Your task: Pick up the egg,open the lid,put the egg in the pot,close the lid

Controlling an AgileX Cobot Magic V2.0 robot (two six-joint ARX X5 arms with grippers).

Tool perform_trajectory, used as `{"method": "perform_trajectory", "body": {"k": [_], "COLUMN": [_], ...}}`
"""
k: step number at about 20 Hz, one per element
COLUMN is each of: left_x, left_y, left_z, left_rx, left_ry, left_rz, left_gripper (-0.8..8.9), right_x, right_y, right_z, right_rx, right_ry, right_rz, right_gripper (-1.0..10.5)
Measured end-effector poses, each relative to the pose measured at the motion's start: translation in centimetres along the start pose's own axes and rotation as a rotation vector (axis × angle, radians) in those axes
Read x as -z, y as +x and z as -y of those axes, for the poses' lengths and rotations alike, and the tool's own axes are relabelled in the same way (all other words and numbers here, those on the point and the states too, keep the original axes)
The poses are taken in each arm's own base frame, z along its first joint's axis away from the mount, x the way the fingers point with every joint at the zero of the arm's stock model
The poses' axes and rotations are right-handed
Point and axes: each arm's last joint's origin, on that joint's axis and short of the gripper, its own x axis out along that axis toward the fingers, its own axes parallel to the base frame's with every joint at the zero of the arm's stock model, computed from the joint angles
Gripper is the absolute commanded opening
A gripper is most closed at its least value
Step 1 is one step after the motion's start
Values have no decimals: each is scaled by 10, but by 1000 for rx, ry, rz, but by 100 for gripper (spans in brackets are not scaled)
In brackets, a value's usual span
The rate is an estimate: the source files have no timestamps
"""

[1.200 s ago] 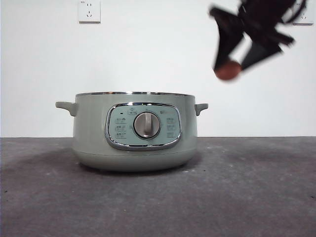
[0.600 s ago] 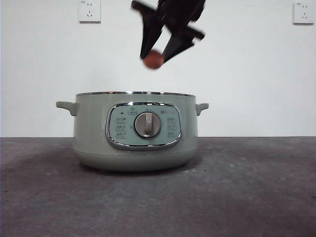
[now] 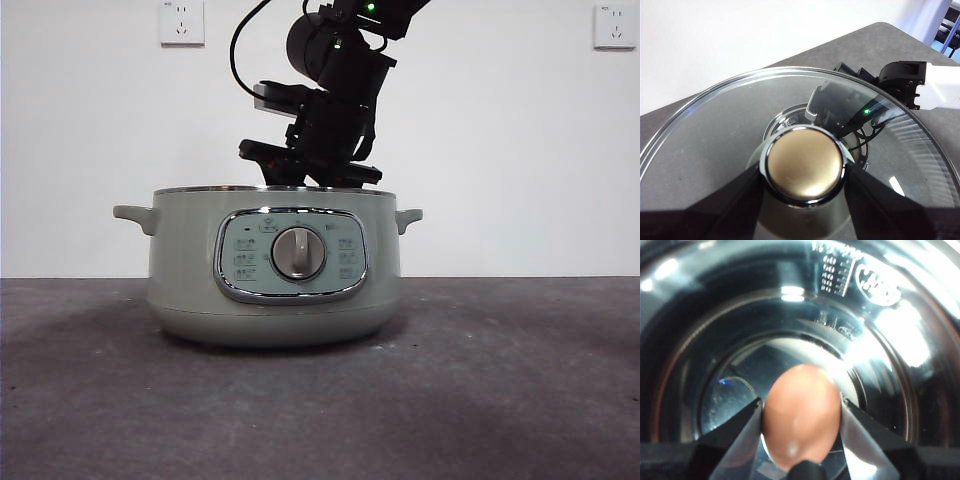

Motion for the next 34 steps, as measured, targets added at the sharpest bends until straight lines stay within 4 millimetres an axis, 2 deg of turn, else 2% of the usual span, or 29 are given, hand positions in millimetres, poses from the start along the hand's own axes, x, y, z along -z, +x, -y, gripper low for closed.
{"method": "perform_trajectory", "body": {"k": [4,9,10,12,13,15,17,19,21,24,26,28,31,34], "left_x": [0,0,0,0,0,0,0,0,0,0,0,0,-1,-3], "left_y": [0,0,0,0,0,0,0,0,0,0,0,0,3,15], "left_z": [0,0,0,0,0,0,0,0,0,0,0,0,0,0], "left_rx": [0,0,0,0,0,0,0,0,0,0,2,4,9,37], "left_ry": [0,0,0,0,0,0,0,0,0,0,0,1,7,13], "left_rz": [0,0,0,0,0,0,0,0,0,0,0,0,-5,-31], "left_gripper": [-8,-8,-8,-8,-8,-8,-8,-8,-8,-8,-8,-8,-8,-8], "right_x": [7,8,7,8,7,6,-3,-18,-32,-42,-37,-28,-14,0], "right_y": [18,19,19,19,19,17,5,-22,-56,-121,-163,-193,-229,-268], "right_z": [0,0,0,0,0,0,-3,-4,-6,-11,-13,-16,-20,-25], "right_rx": [-3,0,-2,-4,-8,-13,-15,-13,-26,-22,-18,-17,-16,-34], "right_ry": [-7,-7,-7,-6,-6,-5,-12,-14,-16,-25,-26,-29,-43,-58], "right_rz": [-56,-62,-61,-62,-61,-61,-46,-23,9,130,164,161,151,193], "right_gripper": [-16,7,46,369,417,417,417,412,406,405,405,404,368,367]}}
